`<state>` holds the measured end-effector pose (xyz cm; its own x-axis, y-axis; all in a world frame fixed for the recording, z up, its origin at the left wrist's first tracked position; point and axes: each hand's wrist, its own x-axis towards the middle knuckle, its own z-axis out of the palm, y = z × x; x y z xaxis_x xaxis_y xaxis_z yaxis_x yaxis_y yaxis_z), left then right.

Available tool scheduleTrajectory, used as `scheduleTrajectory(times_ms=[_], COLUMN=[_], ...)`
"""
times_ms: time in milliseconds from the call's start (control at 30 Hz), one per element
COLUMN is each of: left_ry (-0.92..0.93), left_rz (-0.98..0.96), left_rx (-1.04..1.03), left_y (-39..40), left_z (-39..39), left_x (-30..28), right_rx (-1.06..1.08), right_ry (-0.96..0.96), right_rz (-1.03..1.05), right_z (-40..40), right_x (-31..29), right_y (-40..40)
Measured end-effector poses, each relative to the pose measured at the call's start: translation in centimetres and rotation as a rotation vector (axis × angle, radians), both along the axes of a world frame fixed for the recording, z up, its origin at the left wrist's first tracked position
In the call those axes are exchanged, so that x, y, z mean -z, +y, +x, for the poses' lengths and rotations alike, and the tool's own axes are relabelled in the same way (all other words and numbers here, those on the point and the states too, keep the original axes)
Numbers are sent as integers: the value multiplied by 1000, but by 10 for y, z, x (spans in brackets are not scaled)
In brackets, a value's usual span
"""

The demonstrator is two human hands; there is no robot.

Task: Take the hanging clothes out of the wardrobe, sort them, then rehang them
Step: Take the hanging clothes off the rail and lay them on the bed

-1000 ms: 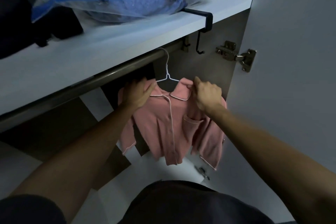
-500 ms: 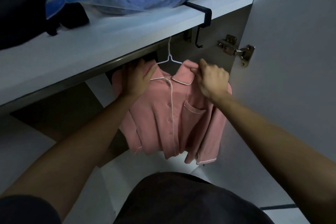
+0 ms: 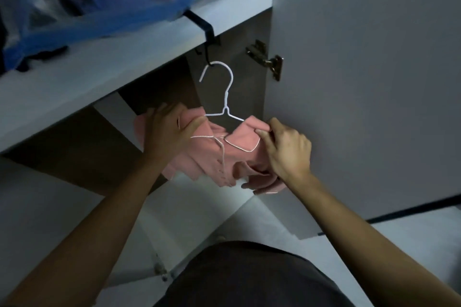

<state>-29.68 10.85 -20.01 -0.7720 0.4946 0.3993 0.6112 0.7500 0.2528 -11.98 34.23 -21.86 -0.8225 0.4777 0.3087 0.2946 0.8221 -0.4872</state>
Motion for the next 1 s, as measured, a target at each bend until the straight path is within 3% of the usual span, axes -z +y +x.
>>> scheduleTrajectory(times_ms=[200, 367, 567, 733, 1000], left_ry=[58, -22, -134, -188, -128], left_rz=[26, -13, 9, -48, 1], left_rx=[226, 501, 1008, 1351, 1769], left_y=[35, 59, 108, 158, 240], left_z=[41, 73, 139, 227, 426], left_x=[-4, 20, 27, 24, -2], right_rx=[124, 325, 645, 926, 1330], right_ry=[24, -5, -19, 28, 158], right_rz=[-58, -52, -101, -144, -148], right_z=[80, 160, 280, 387, 549], right_x=[14, 32, 43, 43, 33], right_y=[5, -16, -49, -87, -141])
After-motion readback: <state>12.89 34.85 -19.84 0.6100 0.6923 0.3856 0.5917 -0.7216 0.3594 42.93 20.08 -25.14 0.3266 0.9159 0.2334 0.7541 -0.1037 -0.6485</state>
